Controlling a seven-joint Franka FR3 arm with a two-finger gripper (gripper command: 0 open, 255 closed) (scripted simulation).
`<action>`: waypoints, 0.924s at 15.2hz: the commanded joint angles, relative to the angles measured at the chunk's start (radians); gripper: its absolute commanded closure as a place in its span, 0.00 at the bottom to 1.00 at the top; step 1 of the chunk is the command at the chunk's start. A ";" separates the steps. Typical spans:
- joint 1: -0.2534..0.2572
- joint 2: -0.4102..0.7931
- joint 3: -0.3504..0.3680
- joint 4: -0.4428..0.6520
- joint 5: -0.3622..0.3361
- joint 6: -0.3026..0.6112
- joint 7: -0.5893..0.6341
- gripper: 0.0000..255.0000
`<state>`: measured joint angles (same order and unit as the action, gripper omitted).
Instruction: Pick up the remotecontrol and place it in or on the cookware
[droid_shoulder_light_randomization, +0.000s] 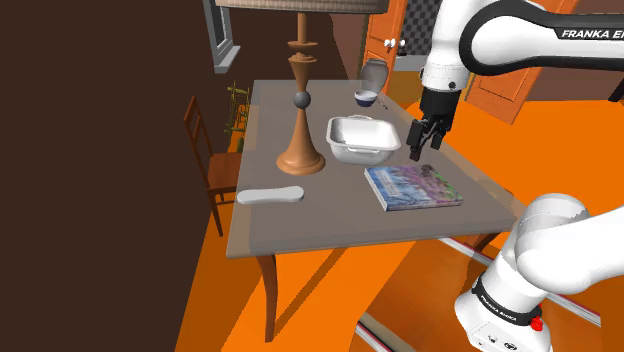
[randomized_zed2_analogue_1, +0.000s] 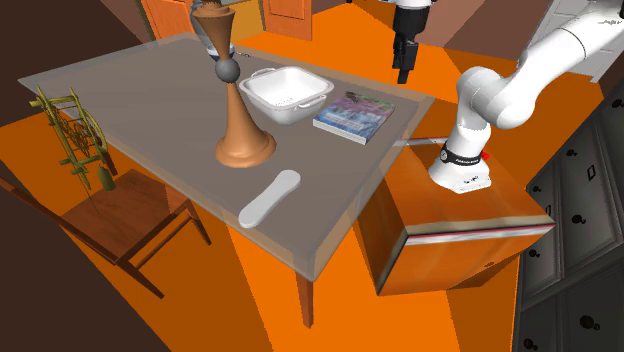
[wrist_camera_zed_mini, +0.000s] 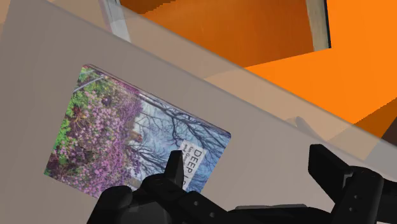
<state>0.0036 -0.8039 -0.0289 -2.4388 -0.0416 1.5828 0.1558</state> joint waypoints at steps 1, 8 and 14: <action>0.000 0.000 0.000 0.000 0.000 0.000 0.000 0.00; 0.062 0.258 -0.030 0.073 -0.015 0.195 -0.153 0.00; 0.111 0.481 -0.038 0.181 -0.008 0.320 -0.281 0.00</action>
<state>0.1083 -0.3606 -0.0634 -2.2797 -0.0501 1.8838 -0.0985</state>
